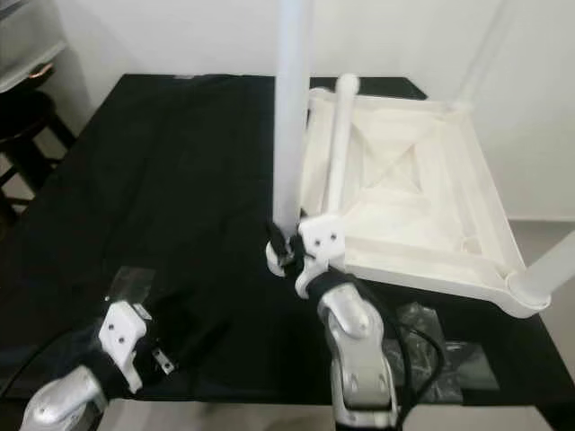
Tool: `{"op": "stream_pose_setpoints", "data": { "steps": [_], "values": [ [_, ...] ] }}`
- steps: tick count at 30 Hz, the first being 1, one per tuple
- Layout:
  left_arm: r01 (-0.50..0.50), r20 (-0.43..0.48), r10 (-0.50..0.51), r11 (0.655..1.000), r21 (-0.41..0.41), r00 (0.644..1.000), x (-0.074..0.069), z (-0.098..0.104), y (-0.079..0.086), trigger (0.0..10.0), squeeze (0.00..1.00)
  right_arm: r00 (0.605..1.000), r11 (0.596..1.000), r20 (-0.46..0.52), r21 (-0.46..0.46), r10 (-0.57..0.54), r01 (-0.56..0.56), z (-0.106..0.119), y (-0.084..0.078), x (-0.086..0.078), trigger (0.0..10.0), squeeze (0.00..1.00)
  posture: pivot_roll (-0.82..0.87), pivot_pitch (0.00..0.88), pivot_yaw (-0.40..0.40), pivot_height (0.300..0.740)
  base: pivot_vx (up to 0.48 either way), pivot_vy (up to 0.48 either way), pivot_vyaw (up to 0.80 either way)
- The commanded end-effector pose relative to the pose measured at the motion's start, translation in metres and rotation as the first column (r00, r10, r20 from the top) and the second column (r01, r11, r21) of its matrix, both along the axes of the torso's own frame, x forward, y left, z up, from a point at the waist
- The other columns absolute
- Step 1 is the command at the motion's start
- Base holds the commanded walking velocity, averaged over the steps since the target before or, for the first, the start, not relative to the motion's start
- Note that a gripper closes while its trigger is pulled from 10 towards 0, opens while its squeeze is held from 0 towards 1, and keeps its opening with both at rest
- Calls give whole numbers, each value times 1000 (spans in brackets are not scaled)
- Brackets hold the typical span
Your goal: Building children table
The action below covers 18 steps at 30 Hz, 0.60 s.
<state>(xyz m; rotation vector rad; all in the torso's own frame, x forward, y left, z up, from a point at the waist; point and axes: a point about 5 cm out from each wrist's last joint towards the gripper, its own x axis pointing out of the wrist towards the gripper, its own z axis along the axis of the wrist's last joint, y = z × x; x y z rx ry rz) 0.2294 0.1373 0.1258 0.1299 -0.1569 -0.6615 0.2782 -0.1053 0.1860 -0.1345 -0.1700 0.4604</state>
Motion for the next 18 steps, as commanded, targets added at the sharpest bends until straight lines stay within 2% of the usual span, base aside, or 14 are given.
{"op": "stream_pose_setpoints", "data": {
  "steps": [1,2,3,4,5,7,9,10,11,12,13,14,17,18],
  "values": [
    [10,-42,-10,1000,9,999,-3,-8,1,10000,0,988,997,-144,-45,50,-57,-27,7,-3,0,0,-37,240,17,740,0,0,0],
    [10,-42,-10,1000,9,999,-3,-8,1,10000,0,988,997,-144,-45,50,-57,-27,7,-3,0,0,-37,240,17,740,0,0,0],
    [-3,-40,4,1000,5,999,-2,-8,2,10000,0,986,998,-158,-37,48,-54,-24,17,-6,0,0,-26,233,24,740,0,0,0],
    [-10,-38,10,1000,4,999,-2,-8,3,10000,0,985,998,-163,-31,51,-56,-22,20,-6,6824,0,-26,233,24,740,0,0,0],
    [-14,-38,14,1000,4,999,-2,-8,3,10000,0,984,998,-169,-24,58,-63,-20,23,-6,10000,0,-20,228,27,740,0,0,0],
    [-14,-37,15,1000,5,999,-2,-8,3,10000,0,982,998,-178,-18,58,-63,-19,25,-5,10000,0,-18,228,27,740,0,0,0],
    [-9,-39,9,1000,8,999,-2,-8,4,10000,0,966,984,-191,40,176,-172,-13,34,-7,10000,0,-11,223,32,740,0,0,0],
    [-5,-41,6,1000,10,999,-2,-8,4,10000,0,954,973,-191,59,231,-223,-11,37,-9,10000,298,-10,223,34,740,0,0,0],
    [-5,-41,6,1000,10,999,-2,-8,4,10000,0,954,973,-191,59,231,-223,-11,37,-9,10000,298,-10,223,34,740,0,0,0],
    [-2,-42,2,1000,12,999,-1,-8,3,10000,0,929,948,-192,83,317,-307,-7,41,-11,10000,1000,-9,221,32,740,0,0,0],
    [-2,-42,2,1000,12,999,-1,-8,3,10000,0,929,948,-192,83,317,-307,-7,41,-11,10000,1000,-9,221,32,740,0,0,0],
    [1,-42,0,1000,12,999,-1,-8,3,10000,0,910,930,-191,93,367,-355,-5,43,-13,10000,1000,-8,221,31,740,0,0,0],
    [4,-42,-3,1000,9,999,-1,-8,2,10000,0,816,828,-141,48,560,-559,11,43,-17,10000,1000,-5,221,27,740,0,0,0],
    [4,-42,-3,1000,9,999,-1,-8,2,10000,0,816,828,-141,48,560,-559,11,43,-17,10000,1000,-5,221,27,740,0,0,0]
  ]
}}
